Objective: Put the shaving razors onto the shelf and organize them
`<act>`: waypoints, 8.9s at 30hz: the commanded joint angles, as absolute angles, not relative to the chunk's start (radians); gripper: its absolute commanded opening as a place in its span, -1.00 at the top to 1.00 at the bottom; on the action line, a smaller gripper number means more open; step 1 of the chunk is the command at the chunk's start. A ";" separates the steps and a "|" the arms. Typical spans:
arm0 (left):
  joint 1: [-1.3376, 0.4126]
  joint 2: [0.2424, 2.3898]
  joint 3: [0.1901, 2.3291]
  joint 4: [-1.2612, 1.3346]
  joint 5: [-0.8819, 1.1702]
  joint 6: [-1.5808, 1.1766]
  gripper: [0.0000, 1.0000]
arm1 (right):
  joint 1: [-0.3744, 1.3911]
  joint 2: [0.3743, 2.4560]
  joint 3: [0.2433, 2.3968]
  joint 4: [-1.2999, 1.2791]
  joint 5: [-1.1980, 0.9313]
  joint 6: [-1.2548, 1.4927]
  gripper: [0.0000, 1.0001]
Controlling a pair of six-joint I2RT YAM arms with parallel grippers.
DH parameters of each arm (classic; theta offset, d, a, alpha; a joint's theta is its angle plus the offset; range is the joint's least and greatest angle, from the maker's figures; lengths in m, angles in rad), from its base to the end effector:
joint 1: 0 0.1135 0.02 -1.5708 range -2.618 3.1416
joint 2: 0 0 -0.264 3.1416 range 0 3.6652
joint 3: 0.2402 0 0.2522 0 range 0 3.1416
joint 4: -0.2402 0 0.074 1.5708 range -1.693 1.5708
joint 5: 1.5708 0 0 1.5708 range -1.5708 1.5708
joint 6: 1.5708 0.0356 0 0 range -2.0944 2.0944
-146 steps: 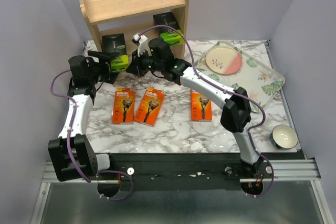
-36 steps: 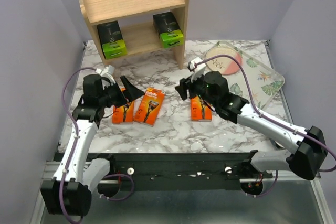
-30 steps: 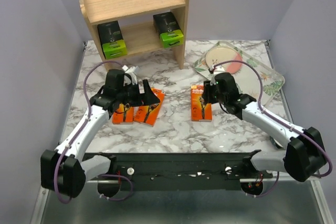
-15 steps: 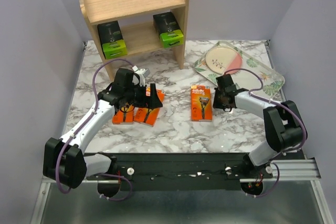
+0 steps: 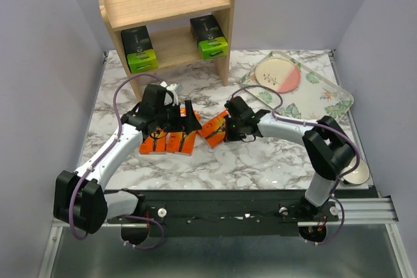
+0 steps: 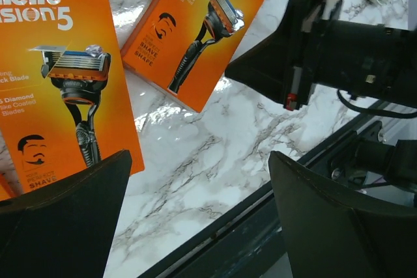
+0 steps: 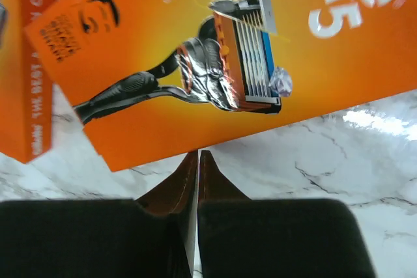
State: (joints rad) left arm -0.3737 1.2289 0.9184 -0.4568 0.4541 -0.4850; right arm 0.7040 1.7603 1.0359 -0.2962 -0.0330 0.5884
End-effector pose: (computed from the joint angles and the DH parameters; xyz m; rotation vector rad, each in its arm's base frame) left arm 0.2358 -0.1092 0.2709 0.1030 2.4383 -0.9398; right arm 0.2662 0.2276 0.1620 -0.1672 2.6742 0.4907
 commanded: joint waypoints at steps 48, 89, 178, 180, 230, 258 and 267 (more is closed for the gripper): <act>-0.330 1.347 0.905 -0.318 0.457 -0.436 -0.80 | 0.267 1.945 1.141 -0.009 -0.676 0.509 -0.02; -0.531 1.482 0.891 0.023 0.529 -1.150 -0.97 | 0.212 1.419 0.796 -0.144 -0.331 0.851 0.99; -0.591 1.643 0.976 0.278 0.629 -1.162 0.73 | 0.278 1.114 0.972 -0.480 -0.359 0.494 -0.16; -0.549 1.565 0.980 0.247 0.672 -1.053 0.77 | 0.275 1.101 0.998 -0.489 -0.362 0.439 -0.21; 0.115 1.494 1.618 -0.135 1.287 -0.945 0.59 | 0.537 1.996 2.102 0.195 -0.879 0.805 -0.99; 0.127 1.444 1.605 -0.129 1.229 -0.847 -0.26 | 0.542 2.034 2.213 0.020 -0.569 0.859 0.99; 0.164 1.376 1.574 -0.232 1.232 -0.729 -0.48 | 0.485 2.057 2.310 -0.115 -0.388 0.923 0.99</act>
